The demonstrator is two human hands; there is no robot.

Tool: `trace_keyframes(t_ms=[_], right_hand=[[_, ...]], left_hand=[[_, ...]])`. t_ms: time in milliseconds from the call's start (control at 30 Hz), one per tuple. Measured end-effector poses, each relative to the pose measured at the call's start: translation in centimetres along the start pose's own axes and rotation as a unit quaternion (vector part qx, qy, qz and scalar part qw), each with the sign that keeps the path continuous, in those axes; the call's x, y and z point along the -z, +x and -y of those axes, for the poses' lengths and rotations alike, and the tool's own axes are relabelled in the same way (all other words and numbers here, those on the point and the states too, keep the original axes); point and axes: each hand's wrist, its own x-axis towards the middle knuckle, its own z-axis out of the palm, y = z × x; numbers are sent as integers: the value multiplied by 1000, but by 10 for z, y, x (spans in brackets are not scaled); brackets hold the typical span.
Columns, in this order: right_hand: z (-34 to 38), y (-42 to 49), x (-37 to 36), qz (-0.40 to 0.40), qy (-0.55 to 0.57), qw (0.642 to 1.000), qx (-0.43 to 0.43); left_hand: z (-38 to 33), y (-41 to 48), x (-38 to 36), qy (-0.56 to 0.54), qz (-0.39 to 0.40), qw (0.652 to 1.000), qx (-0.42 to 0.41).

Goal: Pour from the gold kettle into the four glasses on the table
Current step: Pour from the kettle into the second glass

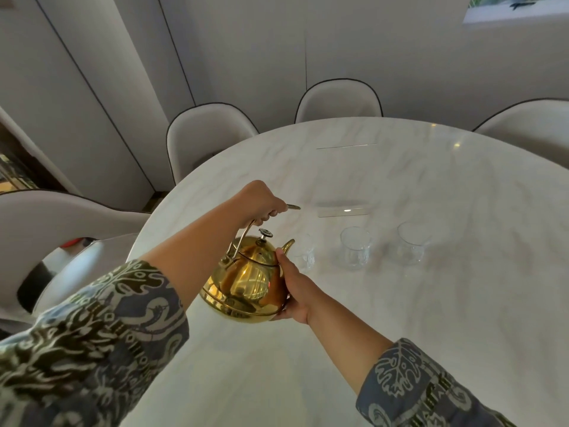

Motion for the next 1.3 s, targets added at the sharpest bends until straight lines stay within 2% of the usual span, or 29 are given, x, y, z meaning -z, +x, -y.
trace_keyframes(t_ms=[467,1300], right_hand=[[2,3,-1,69,43,997,-7],[7,-4,-8,61,55,996,-20]], left_hand=[[-19,15,-3,95,30,995,15],[-25,19,-1,143,45,989,19]])
